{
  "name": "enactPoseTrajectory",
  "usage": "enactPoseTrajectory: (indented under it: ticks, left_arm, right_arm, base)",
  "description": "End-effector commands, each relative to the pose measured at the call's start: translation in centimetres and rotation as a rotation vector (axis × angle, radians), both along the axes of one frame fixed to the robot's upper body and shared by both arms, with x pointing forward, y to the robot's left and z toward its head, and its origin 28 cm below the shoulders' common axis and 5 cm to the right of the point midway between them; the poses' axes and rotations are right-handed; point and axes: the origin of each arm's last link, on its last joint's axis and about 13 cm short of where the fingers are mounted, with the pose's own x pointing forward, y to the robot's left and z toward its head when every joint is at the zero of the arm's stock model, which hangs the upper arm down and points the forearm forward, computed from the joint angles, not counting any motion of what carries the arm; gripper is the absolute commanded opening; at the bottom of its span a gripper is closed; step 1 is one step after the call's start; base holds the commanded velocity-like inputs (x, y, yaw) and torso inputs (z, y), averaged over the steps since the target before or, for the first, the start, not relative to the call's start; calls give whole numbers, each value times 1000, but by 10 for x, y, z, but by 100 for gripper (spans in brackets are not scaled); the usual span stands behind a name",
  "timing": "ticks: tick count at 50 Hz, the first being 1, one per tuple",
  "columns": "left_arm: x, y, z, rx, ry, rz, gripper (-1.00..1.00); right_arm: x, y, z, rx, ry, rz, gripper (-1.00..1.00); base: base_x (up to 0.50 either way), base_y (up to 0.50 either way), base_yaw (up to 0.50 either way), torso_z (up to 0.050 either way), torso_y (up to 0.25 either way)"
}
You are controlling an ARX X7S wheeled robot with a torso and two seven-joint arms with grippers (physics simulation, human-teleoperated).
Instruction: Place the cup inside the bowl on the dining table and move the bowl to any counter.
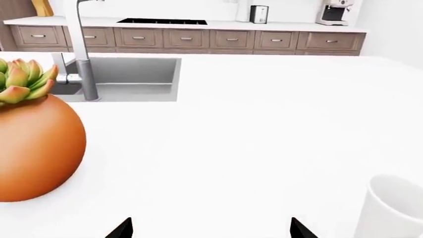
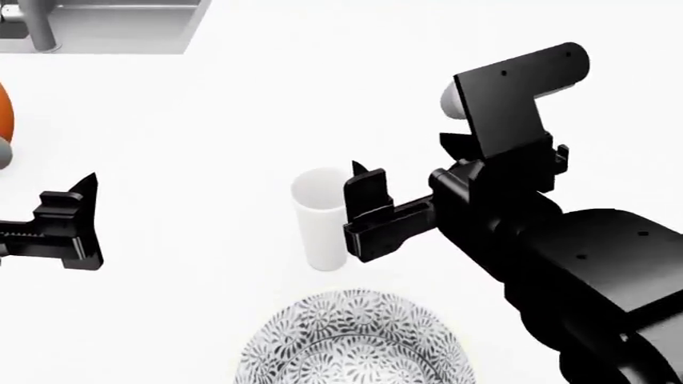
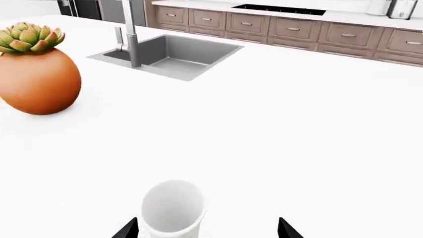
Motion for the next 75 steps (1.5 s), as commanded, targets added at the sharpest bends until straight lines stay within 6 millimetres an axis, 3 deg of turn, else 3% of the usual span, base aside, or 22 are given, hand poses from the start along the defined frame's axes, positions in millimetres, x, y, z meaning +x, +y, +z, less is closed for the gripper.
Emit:
enactPoseTrajectory:
  ticks: [1,13,25,42,75]
  left_arm:
    - [1,1,0,10,-25,19,100]
    - [1,3,-2,4,-5,11,100]
    - [6,4,-7,-13,35,27,100]
    - [7,4,-6,-2,41,29,100]
    - [8,3,-16,3,66,26,100]
  right_arm:
    - [25,11,-7,-40,82,73,100]
    - [60,18,-11,-91,145,89,100]
    - [77,27,-10,-122,196,139,100]
    - [75,33,-1,-114,194,174,100]
    - [88,40,-40,-123,298,196,100]
  base:
    - [0,0,0,0,0]
    - [0,0,0,0,0]
    - [0,0,0,0,0]
    - [0,0,0,0,0]
    - [0,0,0,0,0]
